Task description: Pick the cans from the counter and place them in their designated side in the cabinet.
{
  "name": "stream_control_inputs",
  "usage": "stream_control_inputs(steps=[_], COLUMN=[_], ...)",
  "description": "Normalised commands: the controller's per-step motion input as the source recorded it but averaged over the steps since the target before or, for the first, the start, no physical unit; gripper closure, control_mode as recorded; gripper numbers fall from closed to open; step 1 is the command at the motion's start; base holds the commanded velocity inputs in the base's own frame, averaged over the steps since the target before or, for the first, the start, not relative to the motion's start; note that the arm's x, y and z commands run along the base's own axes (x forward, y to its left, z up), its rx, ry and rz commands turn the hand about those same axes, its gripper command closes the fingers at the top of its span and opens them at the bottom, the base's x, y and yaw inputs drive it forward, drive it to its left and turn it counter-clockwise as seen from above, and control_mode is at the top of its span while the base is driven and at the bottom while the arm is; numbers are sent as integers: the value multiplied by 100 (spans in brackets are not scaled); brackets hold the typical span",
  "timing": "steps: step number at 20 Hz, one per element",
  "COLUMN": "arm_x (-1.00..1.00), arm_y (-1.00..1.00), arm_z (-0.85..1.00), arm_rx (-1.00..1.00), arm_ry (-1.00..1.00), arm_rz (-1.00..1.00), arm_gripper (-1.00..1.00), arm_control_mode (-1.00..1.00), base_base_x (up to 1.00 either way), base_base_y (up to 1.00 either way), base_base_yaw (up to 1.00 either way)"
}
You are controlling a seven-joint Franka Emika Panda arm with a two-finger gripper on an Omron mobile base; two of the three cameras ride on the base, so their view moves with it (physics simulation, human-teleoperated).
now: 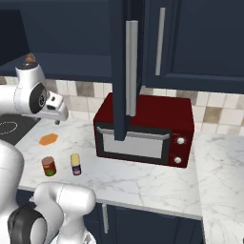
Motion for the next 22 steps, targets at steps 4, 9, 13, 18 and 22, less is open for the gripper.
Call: stream_control_inputs(steps=[4,9,13,18,22], arm_x=[-15,-8,-1,-16,-12], arm_y=[35,27,15,1,3], arm_z=[-21,-31,-34,-31,-29], arm_rx=[2,0,0,0,0], arm_ry=[0,0,3,4,3], arm_rz=[0,1,0,0,1], arm_gripper=[-100,-100,-100,-100,-100], arm_control_mode=[-100,-100,-100,-100,-100], base_base_x=[0,0,0,0,0], base_base_y=[0,0,0,0,0], base_base_yaw=[0,0,0,0,0])
